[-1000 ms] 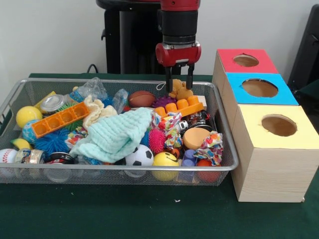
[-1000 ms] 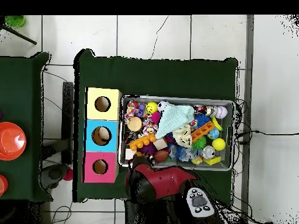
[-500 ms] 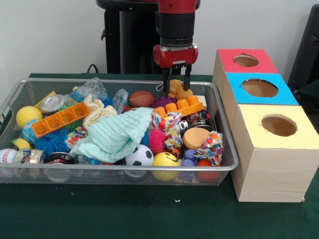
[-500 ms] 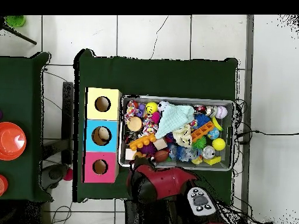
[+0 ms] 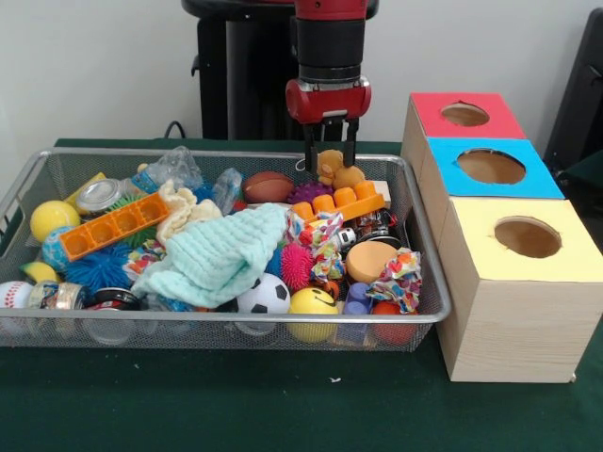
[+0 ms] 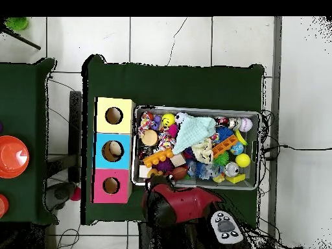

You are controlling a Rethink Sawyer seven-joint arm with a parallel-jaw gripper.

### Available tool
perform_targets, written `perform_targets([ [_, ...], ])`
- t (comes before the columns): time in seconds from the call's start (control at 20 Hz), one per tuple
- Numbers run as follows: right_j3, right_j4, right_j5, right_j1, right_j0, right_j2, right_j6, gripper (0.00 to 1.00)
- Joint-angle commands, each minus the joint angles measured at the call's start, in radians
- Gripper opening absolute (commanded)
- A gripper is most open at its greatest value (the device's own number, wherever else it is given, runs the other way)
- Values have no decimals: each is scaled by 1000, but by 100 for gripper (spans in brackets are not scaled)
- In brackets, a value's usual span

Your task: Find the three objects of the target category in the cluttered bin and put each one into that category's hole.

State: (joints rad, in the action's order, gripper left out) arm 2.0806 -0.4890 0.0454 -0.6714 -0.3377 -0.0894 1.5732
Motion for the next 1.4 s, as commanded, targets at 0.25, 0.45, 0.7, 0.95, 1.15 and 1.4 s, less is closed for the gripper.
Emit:
perform_targets([
  [0.25, 32, 36, -110, -30, -114, -145, 118, 100],
  [0.45, 34, 48, -113, -24, -127, -162, 127, 100],
  [0.7, 37, 61, -119, -21, -136, -171, 130, 100],
  [0.95, 49, 89, -134, -29, -126, -177, 144, 100],
  [1.15, 58, 113, -116, -30, -103, -171, 163, 100],
  [1.4, 63, 140, -106, -31, -78, -166, 172, 100],
])
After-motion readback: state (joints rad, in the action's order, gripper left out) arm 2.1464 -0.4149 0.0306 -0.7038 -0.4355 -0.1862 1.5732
